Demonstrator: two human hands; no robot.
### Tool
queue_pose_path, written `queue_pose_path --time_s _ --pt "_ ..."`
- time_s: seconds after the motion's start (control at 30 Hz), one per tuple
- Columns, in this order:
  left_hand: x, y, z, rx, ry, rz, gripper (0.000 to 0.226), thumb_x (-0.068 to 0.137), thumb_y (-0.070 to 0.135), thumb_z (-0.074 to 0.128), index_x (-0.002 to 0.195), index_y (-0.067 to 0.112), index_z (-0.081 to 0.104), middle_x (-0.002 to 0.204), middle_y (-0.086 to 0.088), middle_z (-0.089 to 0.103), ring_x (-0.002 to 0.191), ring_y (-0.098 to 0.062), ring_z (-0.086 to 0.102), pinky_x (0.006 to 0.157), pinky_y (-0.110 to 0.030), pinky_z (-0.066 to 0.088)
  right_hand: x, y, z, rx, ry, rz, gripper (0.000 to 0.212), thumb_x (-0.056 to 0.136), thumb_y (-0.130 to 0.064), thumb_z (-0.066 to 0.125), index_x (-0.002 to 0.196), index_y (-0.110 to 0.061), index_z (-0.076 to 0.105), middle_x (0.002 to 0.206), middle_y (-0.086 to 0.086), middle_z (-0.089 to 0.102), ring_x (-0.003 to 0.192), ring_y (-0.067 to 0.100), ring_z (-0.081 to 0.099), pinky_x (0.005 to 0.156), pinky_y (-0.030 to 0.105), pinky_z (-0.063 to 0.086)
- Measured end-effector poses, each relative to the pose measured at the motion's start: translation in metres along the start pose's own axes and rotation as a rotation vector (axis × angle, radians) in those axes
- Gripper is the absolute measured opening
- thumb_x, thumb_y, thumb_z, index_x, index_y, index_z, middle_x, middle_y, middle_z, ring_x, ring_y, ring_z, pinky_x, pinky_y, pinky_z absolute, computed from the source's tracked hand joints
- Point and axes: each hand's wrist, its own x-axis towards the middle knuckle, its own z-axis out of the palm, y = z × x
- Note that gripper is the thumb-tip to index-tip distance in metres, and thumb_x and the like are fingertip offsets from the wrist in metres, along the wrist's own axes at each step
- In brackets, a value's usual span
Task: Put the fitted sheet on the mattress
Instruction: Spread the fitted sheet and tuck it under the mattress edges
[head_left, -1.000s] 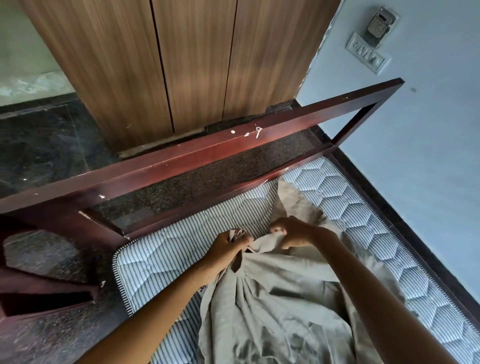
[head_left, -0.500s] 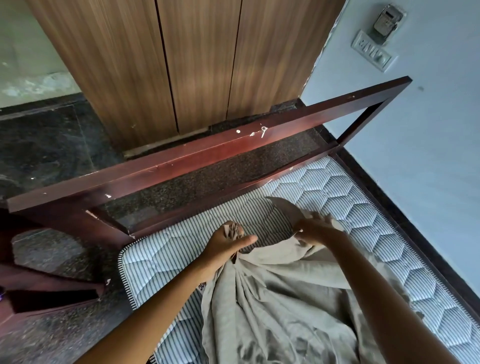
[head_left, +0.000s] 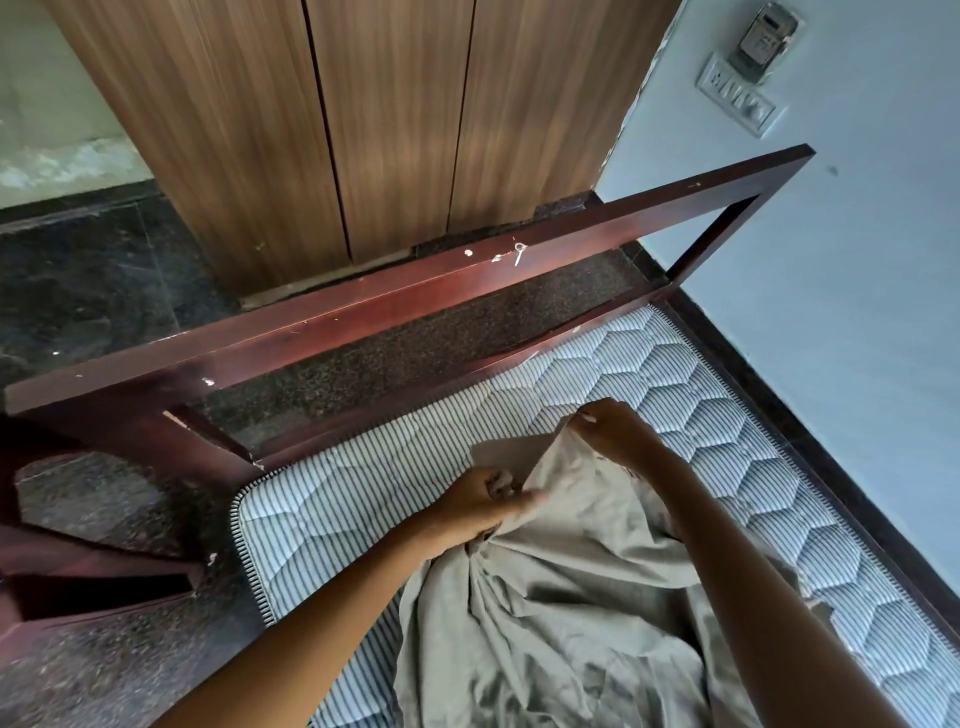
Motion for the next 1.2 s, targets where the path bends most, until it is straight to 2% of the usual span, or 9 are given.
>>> queue_pose_path --time_s 0.2,0.3,0.4,0.57,0.67,0.77,1.0,1.1,1.2 --pt "0.005 0.008 0.001 -0.270 0.115 0.046 0.036 0.089 -0.005 0.045 0.114 0.014 0.063 0.095 0.007 0.065 0.076 0.012 0.058 0.065 -0.004 0.043 -0.004 0.009 0.002 0.029 -0.080 0.069 0.022 0.088 -0.028 0.064 0.101 -0.011 0.072 0.095 0.006 0.071 0.090 0.019 0.066 0.074 0.023 0.044" --pt "0.010 0.016 0.000 -0.364 0.186 0.022 0.035 0.091 -0.003 0.041 0.116 0.006 0.064 0.106 -0.001 0.066 0.095 -0.004 0.062 0.081 -0.012 0.048 -0.012 -0.001 0.006 0.108 -0.292 0.039 0.014 0.089 -0.023 0.063 0.091 -0.013 0.073 0.083 0.008 0.069 0.071 0.013 0.061 0.063 0.020 0.048" --pt "0.012 0.022 0.006 -0.368 0.202 0.028 0.026 0.094 0.000 0.038 0.100 0.002 0.063 0.080 -0.004 0.059 0.067 -0.006 0.055 0.056 -0.008 0.043 -0.018 -0.007 0.007 0.208 -0.341 0.051 0.015 0.090 -0.025 0.062 0.091 -0.019 0.075 0.093 0.016 0.068 0.076 0.015 0.059 0.063 0.023 0.053" --pt "0.010 0.019 0.010 -0.254 0.038 0.042 0.018 0.082 0.010 0.068 0.099 0.011 0.063 0.083 0.004 0.062 0.073 0.002 0.060 0.066 -0.011 0.047 -0.015 -0.008 -0.002 0.066 -0.294 -0.026 0.019 0.078 -0.025 0.075 0.073 -0.009 0.067 0.074 0.016 0.065 0.061 0.012 0.056 0.053 0.016 0.045" --pt "0.011 0.017 0.010 -0.147 0.100 0.026 0.014 0.083 -0.002 0.058 0.095 0.002 0.065 0.073 -0.009 0.055 0.052 -0.002 0.051 0.045 -0.008 0.037 -0.012 -0.008 -0.007 -0.053 -0.398 -0.011 0.024 0.073 -0.027 0.079 0.065 -0.017 0.059 0.063 0.000 0.062 0.054 0.007 0.057 0.053 0.011 0.041" --pt "0.011 0.017 0.007 -0.120 0.156 0.011 0.007 0.085 0.002 0.053 0.084 0.007 0.058 0.076 -0.012 0.045 0.068 -0.016 0.042 0.048 -0.013 0.030 -0.009 -0.004 -0.010 -0.174 -0.452 0.060 0.016 0.079 -0.018 0.069 0.066 -0.020 0.059 0.060 -0.003 0.060 0.054 0.011 0.059 0.055 0.016 0.044" --pt "-0.001 0.011 -0.012 -0.521 0.162 -0.061 0.038 0.091 0.008 0.040 0.062 0.013 0.065 0.066 0.000 0.065 0.045 -0.010 0.053 0.044 -0.019 0.038 -0.009 0.039 -0.036 -0.460 -0.363 0.218 0.022 0.084 -0.023 0.061 0.102 -0.014 0.070 0.110 0.007 0.065 0.102 0.020 0.059 0.080 0.028 0.047" --pt "0.001 0.008 -0.013 -0.489 0.150 -0.005 0.030 0.083 0.034 0.061 0.071 0.006 0.058 0.068 -0.012 0.054 0.048 -0.015 0.051 0.049 -0.020 0.040 -0.014 0.048 -0.043 -0.264 -0.276 0.204 0.018 0.084 -0.025 0.066 0.095 -0.013 0.072 0.102 0.008 0.067 0.107 0.020 0.053 0.078 0.028 0.040" --pt "0.005 0.009 -0.007 -0.272 0.038 0.051 0.031 0.074 0.031 0.077 0.085 0.010 0.056 0.073 -0.003 0.057 0.065 -0.009 0.056 0.061 -0.013 0.044 -0.020 0.031 -0.039 0.106 -0.219 0.128 0.013 0.088 -0.016 0.064 0.077 -0.011 0.070 0.076 0.002 0.067 0.072 0.007 0.062 0.062 0.011 0.041"
